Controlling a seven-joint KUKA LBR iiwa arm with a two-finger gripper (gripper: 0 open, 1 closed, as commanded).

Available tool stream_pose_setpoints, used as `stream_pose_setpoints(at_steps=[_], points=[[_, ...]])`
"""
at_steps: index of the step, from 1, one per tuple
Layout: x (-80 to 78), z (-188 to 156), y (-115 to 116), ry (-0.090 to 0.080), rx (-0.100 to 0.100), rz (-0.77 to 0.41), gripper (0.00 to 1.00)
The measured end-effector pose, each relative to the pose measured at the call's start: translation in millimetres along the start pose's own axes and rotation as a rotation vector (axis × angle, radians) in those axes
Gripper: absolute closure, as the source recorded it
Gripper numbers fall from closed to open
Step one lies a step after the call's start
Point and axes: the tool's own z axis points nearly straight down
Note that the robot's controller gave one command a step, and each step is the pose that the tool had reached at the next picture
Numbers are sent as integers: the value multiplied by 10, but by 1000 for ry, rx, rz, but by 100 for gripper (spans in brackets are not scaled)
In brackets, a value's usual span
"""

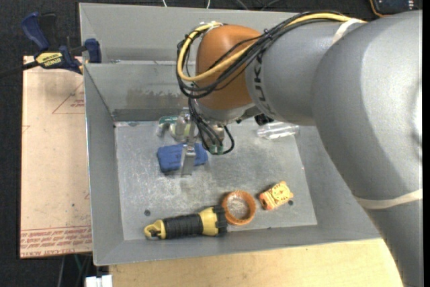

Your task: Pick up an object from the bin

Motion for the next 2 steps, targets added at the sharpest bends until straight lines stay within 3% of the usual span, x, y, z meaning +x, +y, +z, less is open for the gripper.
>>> stream_pose_setpoints(at_steps=[1,2], points=[[-100,281,59,-19,-4,-90,0],[-94,247,10,-15,-7,28,100]])
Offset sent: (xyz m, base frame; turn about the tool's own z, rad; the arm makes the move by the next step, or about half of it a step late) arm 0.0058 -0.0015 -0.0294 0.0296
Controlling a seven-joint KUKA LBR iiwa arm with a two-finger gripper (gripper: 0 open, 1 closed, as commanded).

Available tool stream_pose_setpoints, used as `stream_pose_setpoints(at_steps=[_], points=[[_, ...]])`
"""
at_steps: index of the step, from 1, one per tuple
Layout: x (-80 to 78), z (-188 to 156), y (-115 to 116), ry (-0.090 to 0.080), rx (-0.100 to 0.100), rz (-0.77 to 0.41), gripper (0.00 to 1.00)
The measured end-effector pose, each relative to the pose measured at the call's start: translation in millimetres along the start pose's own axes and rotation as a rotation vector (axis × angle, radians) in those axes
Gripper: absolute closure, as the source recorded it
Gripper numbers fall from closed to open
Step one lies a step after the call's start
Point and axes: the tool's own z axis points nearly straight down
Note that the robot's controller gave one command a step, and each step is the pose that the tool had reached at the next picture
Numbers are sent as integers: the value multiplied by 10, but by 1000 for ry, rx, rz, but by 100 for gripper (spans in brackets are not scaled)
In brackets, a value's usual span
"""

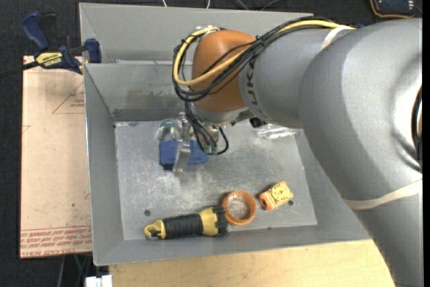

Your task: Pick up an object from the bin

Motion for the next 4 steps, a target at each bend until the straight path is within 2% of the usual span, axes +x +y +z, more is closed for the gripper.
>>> stream_pose_setpoints(at_steps=[1,2,4], points=[[0,0,0,0,0,0,100],[20,-298,-5,7,2,0,100],[7,-631,1,4,0,0,100]])
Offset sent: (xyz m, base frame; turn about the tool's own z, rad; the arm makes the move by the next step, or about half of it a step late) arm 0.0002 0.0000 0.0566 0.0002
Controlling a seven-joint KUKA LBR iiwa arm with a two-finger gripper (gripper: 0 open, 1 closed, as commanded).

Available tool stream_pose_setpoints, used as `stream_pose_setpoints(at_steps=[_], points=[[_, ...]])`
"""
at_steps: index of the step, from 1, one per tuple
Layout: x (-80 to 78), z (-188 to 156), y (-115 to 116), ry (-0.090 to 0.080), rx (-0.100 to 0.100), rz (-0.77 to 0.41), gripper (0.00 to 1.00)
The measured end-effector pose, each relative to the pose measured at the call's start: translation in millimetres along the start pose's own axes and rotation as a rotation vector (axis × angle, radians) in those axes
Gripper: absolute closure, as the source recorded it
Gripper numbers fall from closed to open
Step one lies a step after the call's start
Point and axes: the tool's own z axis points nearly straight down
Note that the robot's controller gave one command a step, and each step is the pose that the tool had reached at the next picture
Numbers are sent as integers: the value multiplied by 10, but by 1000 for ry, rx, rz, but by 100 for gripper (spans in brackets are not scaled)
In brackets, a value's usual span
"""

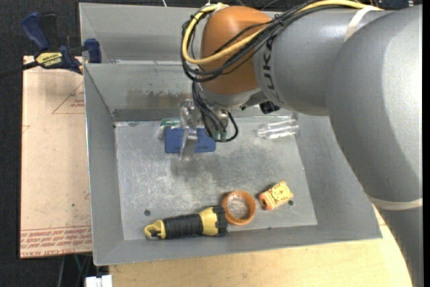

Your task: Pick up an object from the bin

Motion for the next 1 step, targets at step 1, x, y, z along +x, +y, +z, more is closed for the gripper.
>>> stream_pose_setpoints(at_steps=[1], points=[[1,-129,1,1,0,0,100]])
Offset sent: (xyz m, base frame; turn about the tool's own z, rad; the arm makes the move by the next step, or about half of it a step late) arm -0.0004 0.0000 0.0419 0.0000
